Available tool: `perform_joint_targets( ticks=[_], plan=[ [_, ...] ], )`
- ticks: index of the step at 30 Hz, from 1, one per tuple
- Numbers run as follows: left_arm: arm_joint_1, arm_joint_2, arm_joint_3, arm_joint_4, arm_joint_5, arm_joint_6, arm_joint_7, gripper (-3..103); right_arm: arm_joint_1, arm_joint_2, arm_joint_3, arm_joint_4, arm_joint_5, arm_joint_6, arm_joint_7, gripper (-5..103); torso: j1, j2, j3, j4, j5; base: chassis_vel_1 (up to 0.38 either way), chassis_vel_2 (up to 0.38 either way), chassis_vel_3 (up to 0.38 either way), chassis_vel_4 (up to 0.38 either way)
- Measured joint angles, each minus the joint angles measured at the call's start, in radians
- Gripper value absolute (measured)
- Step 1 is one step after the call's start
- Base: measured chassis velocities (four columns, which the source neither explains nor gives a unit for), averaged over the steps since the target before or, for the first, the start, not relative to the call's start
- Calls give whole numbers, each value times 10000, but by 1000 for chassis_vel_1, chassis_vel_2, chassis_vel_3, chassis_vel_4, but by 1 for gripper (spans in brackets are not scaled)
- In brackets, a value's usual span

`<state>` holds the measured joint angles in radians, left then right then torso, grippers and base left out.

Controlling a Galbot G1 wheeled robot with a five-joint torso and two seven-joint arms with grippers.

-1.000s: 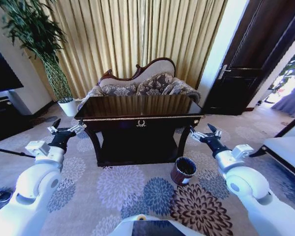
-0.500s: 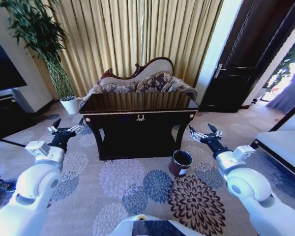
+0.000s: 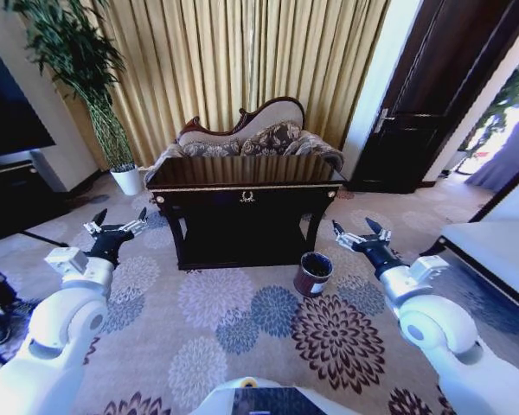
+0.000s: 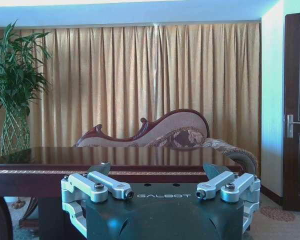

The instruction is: Move to the front of the table and place the trash on the table into the trash bin.

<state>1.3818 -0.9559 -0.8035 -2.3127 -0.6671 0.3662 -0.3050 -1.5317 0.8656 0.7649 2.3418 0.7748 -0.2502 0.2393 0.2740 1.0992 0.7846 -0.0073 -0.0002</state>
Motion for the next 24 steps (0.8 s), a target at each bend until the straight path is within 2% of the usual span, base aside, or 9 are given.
perform_joint_targets(
  ticks=[12, 16, 19, 24],
  plan=[
    [-23, 12, 22, 43, -1, -25, 8, 100, -7, 14, -71, -53, -34, 12, -5, 100, -3, 2, -3, 1, 5, 199, -184, -206, 197],
    [-23, -9, 41, 64, 0, -50, 8, 100, 9, 20, -99, -76, -43, 12, -8, 100, 1, 0, 1, -1, -7, 191, -208, -178, 228],
    [-20, -33, 66, 70, 3, -66, 8, 100, 11, 30, -114, -86, -48, 24, -10, 100, 1, 0, 0, -2, 5, 205, -165, -226, 153],
    [-18, -89, 218, 90, 38, -191, 4, 100, 1, 78, -247, -189, -190, 289, -22, 100, -4, 3, -2, -1, -6, 144, -140, -145, 112]
  ],
)
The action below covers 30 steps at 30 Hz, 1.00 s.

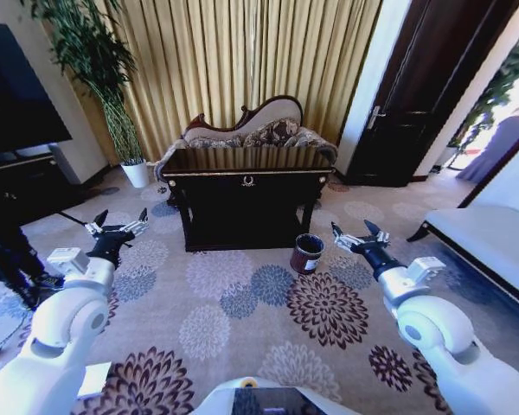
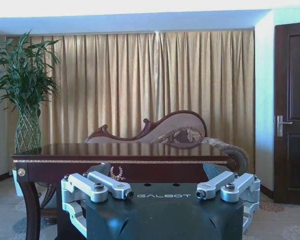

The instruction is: Move to the front of the table and place the trash on the table into the trash bin.

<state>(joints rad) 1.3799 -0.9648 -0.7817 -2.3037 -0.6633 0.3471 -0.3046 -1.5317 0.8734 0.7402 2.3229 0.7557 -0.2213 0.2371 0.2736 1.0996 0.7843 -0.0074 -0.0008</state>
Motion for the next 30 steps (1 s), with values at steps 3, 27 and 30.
perform_joint_targets(
  ticks=[3, 27, 30],
  plan=[
    [0, -9, 39, 16, 7, -69, -3, 100, -4, 38, -37, -70, -54, 94, -3, 100, 0, 0, -1, 2, 3, 38, -36, -41, 31],
    [194, -212, -452, -272, -40, 321, -322, 100, -22, 58, 345, 54, -21, -480, 384, 100, 5, -3, 2, 0, 6, -2, 3, 6, -2],
    [185, -171, -478, -301, -96, 346, -328, 100, 46, 37, 491, 99, 71, -635, 515, 100, 5, -4, 2, 0, 6, 0, 0, 0, 0]
  ],
)
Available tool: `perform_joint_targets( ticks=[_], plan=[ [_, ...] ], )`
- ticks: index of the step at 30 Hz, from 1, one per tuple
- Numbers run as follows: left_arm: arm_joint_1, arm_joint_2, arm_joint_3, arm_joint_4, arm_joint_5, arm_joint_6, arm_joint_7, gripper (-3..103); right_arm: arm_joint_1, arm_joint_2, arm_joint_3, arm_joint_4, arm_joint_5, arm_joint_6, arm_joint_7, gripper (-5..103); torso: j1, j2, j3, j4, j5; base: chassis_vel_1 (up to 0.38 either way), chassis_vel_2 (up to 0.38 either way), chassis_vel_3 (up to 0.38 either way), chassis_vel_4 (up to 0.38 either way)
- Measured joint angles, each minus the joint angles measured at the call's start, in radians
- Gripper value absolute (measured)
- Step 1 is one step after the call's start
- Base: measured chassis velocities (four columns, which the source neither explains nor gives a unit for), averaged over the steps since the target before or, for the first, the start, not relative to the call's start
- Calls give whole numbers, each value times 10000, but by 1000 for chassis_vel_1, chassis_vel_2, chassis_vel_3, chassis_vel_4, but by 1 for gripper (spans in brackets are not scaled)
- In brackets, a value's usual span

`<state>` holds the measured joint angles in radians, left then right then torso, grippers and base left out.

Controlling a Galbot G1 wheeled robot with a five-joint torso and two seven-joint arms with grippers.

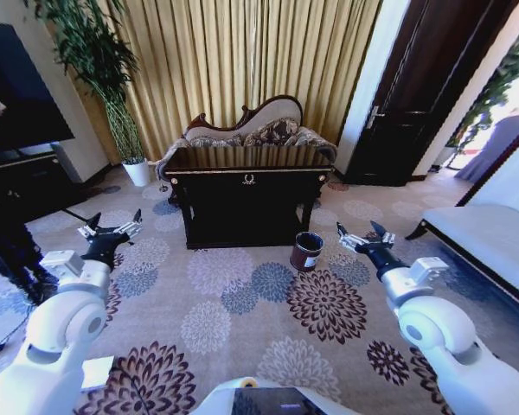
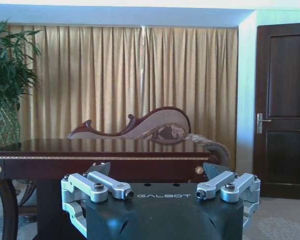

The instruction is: Move to the front of the table and place the trash on the table into the trash bin.

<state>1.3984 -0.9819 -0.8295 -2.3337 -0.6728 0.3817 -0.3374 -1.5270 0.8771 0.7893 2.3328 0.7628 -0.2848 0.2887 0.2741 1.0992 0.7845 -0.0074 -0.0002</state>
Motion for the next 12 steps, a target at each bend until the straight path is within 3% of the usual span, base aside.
perform_joint_targets(
  ticks=[12],
  plan=[
    [-33, -54, 47, 57, -315, -2, 209, 100, 28, -244, 336, 169, 357, -206, -84, 100, 0, 0, 0, 0, 0, 0, 0, 0, 0]
  ],
)
